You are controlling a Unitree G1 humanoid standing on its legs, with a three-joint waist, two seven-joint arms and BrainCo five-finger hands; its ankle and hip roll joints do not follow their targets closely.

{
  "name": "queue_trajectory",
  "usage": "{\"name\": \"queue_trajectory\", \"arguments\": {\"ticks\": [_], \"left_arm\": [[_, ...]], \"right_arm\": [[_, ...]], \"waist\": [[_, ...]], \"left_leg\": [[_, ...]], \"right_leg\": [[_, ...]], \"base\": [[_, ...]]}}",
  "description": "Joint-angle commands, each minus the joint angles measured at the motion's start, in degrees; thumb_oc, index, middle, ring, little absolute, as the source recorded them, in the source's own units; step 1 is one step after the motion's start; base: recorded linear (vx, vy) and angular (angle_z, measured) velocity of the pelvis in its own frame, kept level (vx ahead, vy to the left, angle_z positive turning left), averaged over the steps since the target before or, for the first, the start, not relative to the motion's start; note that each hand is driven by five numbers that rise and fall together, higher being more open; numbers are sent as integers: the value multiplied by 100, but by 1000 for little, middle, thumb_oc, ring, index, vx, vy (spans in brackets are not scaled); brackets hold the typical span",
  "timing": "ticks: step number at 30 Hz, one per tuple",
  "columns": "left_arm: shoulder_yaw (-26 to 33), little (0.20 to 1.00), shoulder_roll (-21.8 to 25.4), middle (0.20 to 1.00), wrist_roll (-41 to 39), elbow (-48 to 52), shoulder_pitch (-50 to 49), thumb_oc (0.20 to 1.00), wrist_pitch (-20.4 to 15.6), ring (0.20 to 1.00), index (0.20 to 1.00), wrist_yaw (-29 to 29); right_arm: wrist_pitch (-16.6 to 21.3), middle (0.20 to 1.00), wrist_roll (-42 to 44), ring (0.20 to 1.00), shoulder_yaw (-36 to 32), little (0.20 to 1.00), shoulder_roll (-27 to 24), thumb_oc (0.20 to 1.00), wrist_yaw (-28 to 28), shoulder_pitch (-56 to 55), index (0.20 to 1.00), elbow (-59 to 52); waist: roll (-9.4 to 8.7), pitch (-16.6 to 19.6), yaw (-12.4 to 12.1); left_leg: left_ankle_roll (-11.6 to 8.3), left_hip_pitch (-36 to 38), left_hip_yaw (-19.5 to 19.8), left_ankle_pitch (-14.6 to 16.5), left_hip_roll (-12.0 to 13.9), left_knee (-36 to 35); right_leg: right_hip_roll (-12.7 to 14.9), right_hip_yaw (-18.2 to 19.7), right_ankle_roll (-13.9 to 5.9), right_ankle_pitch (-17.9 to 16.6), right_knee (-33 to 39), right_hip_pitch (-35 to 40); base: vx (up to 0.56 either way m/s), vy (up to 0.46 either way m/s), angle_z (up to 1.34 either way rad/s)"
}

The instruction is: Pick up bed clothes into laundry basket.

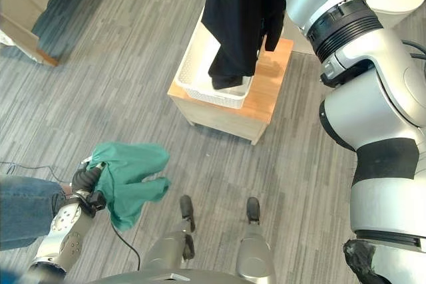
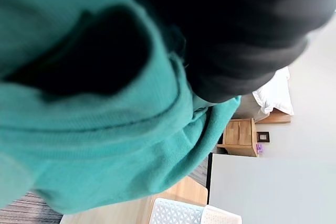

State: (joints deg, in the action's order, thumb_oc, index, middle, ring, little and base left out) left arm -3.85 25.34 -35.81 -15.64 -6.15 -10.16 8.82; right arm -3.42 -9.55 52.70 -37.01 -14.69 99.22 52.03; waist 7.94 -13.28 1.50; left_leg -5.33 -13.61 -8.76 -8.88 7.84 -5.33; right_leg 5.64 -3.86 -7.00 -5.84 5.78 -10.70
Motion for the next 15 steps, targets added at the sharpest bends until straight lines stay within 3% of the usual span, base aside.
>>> {"name": "queue_trajectory", "arguments": {"ticks": [1, 15], "left_arm": [[198, 200, 294, 200, -175, 120, 180, 200, -394, 200, 200, 127], [155, 200, 227, 200, -187, 131, 106, 200, -477, 200, 200, 254]], "right_arm": [[134, 200, 200, 200, 254, 200, 139, 200, -340, 833, 200, 137], [69, 200, -384, 200, 315, 200, 474, 200, -244, 340, 200, 535]], "waist": [[-414, 174, -31], [-337, -387, -314]], "left_leg": [[-227, 481, -5, 258, -105, 33], [-273, -63, 193, 21, -88, 33]], "right_leg": [[-193, 285, 160, 519, -102, 58], [-276, 107, 210, 478, -293, -470]], "base": [[-42, -36, -5], [-54, -20, 1]]}}
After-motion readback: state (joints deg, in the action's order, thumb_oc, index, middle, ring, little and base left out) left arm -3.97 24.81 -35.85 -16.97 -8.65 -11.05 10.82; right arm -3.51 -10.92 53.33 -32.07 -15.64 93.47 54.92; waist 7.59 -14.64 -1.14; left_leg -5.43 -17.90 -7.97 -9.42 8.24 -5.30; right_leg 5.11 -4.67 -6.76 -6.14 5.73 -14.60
